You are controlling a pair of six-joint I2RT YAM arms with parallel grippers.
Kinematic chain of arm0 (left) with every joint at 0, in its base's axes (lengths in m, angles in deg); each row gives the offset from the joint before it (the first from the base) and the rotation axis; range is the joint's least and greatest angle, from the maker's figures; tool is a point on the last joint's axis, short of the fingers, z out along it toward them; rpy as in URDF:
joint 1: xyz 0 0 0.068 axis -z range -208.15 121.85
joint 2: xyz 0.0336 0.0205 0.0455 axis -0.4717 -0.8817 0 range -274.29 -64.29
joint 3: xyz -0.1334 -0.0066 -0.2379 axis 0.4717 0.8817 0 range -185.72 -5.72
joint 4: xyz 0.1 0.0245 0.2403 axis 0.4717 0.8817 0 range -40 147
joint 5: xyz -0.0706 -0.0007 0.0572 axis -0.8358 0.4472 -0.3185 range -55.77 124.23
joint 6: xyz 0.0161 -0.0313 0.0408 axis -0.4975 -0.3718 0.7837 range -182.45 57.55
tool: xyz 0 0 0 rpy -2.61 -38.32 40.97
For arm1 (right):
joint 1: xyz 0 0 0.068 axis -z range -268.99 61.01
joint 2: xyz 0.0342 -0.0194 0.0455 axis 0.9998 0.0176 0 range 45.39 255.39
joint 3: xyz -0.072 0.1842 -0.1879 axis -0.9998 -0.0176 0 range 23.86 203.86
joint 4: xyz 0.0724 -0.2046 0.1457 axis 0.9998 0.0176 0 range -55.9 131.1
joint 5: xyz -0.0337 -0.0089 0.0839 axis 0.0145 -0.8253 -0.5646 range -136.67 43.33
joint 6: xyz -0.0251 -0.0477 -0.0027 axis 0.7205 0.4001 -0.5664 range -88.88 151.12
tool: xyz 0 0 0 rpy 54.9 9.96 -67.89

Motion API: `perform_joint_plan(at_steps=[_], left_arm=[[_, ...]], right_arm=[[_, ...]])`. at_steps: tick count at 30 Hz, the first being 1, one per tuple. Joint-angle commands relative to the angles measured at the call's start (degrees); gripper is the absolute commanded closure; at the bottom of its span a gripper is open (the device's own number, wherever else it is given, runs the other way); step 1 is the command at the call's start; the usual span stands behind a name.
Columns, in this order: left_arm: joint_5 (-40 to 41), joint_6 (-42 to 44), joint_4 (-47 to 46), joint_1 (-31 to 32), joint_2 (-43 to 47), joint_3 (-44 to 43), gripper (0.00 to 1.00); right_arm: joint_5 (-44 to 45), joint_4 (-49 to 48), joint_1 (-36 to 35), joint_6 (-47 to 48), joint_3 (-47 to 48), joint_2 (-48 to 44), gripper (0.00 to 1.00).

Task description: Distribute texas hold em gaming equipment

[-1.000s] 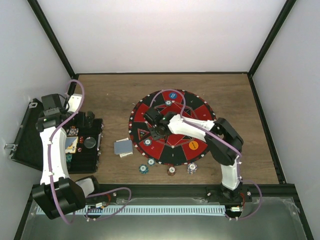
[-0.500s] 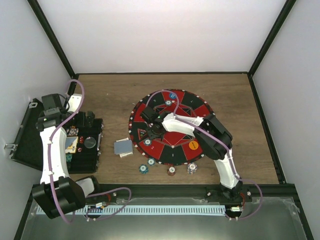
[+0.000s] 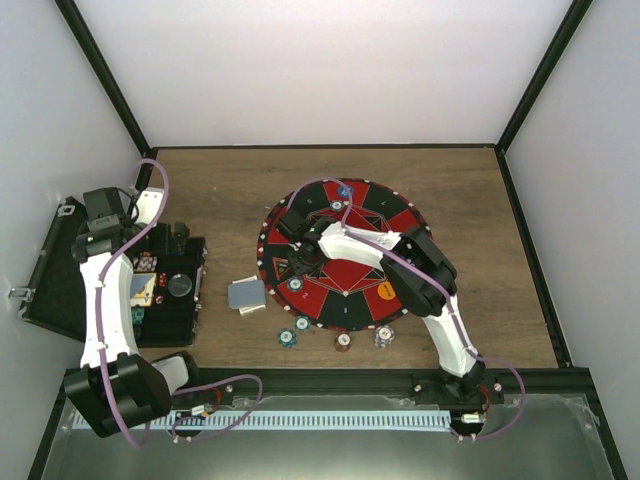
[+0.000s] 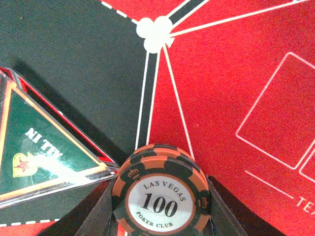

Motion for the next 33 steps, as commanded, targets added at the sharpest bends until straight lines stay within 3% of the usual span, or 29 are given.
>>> perform_joint_plan(at_steps=[1, 8, 13, 21, 33], left_arm=[[0.12, 0.34, -0.73, -0.35, -0.14, -0.86, 0.00], [-0.42, -0.03, -0.73, -0.35, -0.44, -1.15, 0.00], [-0.60, 0.01, -0.48, -0.35, -0.26, -1.17, 0.00], [-0.63, 0.03, -0.46, -0.35, -0.13, -1.05, 0.00], [-2.07, -0.61, -0.56, -0.35, 0.65, -0.49, 0.00]], right_arm=[[-3.62, -2.93, -1.64, 0.64, -0.29, 3.15, 0.76], [-2.25, -2.23, -1.29, 1.56, -0.33, 1.55, 0.47], [-1.02, -0.47, -0.52, 2.50, 1.27, -1.53, 0.36], [1.19, 2.89, -1.13, 1.89, -1.74, -12.18, 0.31], [0.44, 6.13, -11.41, -11.31, -30.18, -36.95, 0.23]])
